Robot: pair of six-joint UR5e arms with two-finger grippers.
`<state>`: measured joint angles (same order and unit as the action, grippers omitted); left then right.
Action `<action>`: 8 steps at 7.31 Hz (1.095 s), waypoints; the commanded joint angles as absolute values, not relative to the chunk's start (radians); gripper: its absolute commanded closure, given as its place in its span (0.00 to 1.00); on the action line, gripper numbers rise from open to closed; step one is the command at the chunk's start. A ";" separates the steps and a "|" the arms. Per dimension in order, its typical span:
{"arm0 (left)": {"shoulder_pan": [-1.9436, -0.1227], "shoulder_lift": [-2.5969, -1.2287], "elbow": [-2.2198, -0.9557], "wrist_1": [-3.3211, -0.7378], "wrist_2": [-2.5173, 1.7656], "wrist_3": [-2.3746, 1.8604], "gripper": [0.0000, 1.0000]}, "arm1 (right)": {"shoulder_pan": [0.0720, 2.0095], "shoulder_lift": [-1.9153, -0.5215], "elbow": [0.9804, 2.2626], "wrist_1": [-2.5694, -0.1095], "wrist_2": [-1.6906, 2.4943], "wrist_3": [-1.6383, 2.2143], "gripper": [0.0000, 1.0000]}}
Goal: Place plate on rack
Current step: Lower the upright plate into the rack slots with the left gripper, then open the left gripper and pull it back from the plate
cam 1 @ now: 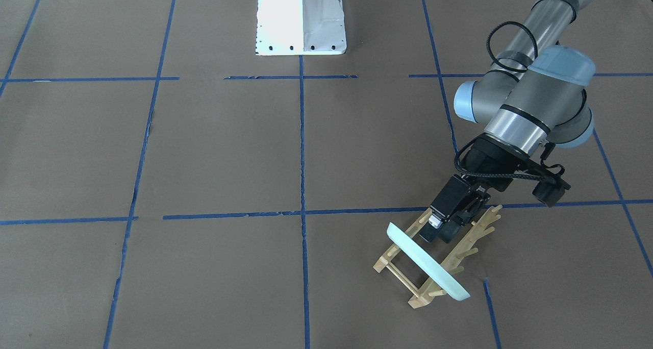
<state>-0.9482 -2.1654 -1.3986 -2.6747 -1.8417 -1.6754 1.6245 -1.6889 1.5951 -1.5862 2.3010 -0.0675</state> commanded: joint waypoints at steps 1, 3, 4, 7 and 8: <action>-0.991 -2.085 -1.628 -2.313 -1.991 -1.481 0.00 | 1.624 -1.689 1.595 -1.586 2.301 -0.067 0.00; -1.020 -2.015 -1.773 -1.936 -2.038 -1.122 0.00 | 1.624 -1.689 1.594 -1.586 2.301 -0.067 0.00; -1.082 -1.990 -1.801 -1.789 -2.081 -0.924 0.00 | 1.624 -1.689 1.594 -1.586 2.301 -0.067 0.00; -1.334 -1.673 -1.899 -1.733 -2.256 -0.396 0.00 | 1.624 -1.689 1.594 -1.586 2.301 -0.067 0.00; -1.407 -1.599 -1.899 -1.732 -2.258 -0.259 0.00 | 1.624 -1.689 1.594 -1.586 2.301 -0.067 0.00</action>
